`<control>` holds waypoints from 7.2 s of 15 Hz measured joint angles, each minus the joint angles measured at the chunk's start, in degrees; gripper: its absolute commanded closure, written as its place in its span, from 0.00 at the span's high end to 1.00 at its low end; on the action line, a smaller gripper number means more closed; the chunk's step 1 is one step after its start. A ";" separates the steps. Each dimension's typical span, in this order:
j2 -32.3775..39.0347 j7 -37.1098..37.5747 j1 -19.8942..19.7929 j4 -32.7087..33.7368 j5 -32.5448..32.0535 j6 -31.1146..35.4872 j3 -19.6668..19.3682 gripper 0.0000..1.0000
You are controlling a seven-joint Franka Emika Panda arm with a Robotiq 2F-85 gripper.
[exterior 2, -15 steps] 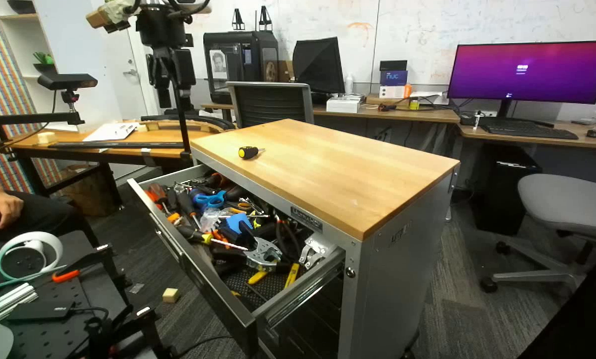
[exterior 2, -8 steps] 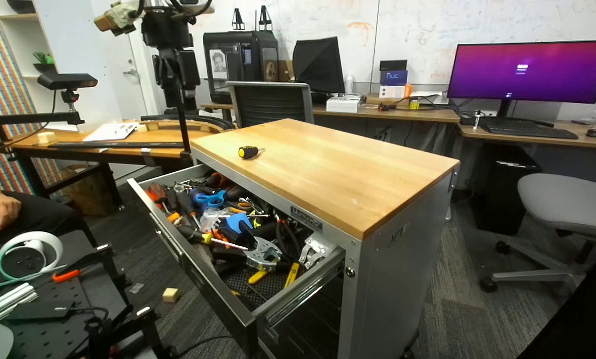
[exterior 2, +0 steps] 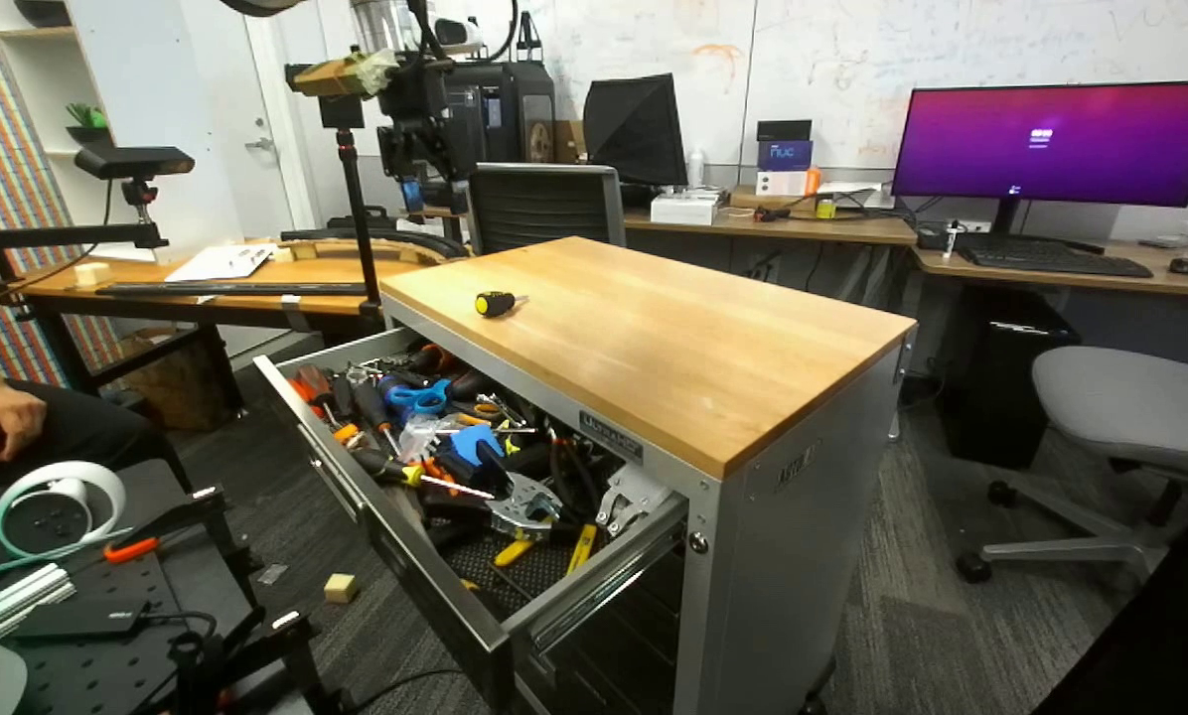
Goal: Put the black screwdriver inside the open drawer then push the drawer closed
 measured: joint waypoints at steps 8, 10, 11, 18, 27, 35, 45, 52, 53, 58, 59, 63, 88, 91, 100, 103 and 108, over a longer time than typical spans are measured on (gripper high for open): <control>17.33 -3.34 0.10 13.04 -0.68 -0.01 -2.82 1.00; 20.15 -3.50 0.14 14.79 -0.68 0.00 -3.37 1.00; 21.19 -3.60 0.15 15.38 -0.58 0.00 -3.57 1.00; 24.17 -4.45 0.43 16.04 3.18 0.05 -3.84 0.74; 25.94 -3.82 2.17 15.42 2.75 2.21 -5.49 0.10; 21.60 -0.48 2.63 9.28 2.72 2.35 -6.44 0.09; 8.72 6.43 2.62 -11.16 3.10 8.55 -6.81 0.60; 6.23 7.00 2.56 -15.87 4.43 9.62 -6.67 1.00; 5.73 6.83 2.41 -16.60 5.59 9.35 -6.74 1.00; 2.83 6.57 0.76 -23.80 9.67 7.42 -7.54 1.00; 2.65 6.57 0.34 -25.44 10.09 7.35 -7.82 1.00; 2.68 6.31 -1.27 -30.45 10.36 7.36 -9.08 0.66; 16.28 16.59 4.80 -16.63 -13.03 32.38 -11.43 0.00; 17.99 21.20 7.34 -14.58 -17.27 35.85 -14.44 0.00; 8.11 21.77 9.56 -16.55 -17.19 31.65 -13.86 0.48; 0.60 15.76 9.59 -14.93 -9.48 19.16 -8.06 0.70; -4.11 12.70 9.68 -7.48 -2.82 0.80 -1.56 0.79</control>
